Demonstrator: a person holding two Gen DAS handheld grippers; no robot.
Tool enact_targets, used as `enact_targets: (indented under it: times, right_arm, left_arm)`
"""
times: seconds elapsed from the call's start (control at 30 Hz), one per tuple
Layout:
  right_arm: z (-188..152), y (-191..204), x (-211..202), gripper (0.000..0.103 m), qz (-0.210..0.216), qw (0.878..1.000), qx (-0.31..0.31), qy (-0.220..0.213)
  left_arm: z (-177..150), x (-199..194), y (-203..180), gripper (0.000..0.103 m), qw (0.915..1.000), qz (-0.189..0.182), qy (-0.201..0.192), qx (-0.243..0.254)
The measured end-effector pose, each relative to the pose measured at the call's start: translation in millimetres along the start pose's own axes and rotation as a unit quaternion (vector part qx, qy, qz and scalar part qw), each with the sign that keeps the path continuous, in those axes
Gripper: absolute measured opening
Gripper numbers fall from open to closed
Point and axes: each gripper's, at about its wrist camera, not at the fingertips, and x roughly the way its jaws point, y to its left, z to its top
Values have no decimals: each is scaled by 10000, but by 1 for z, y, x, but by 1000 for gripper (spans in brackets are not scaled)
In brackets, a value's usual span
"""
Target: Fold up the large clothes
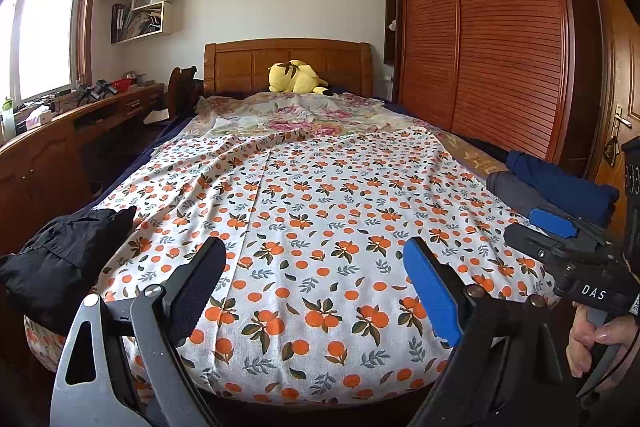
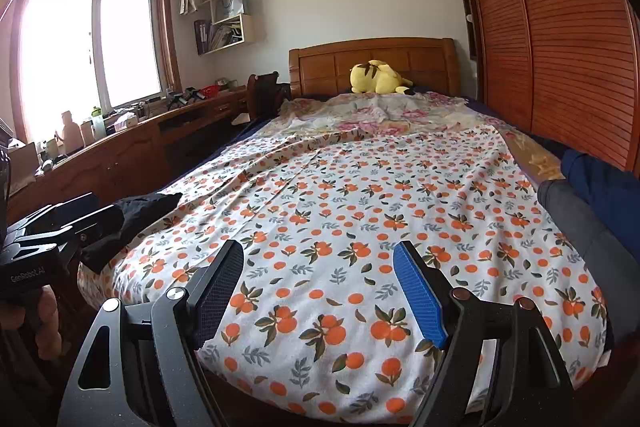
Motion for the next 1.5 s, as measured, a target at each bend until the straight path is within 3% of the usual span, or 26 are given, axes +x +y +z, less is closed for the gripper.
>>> enact_targets:
  times: [1.5]
  right_arm:
    - [0,2,8,79,4,9999,41,-160]
  left_arm:
    - [3,-15,-5,91,9999,52,-120,74]
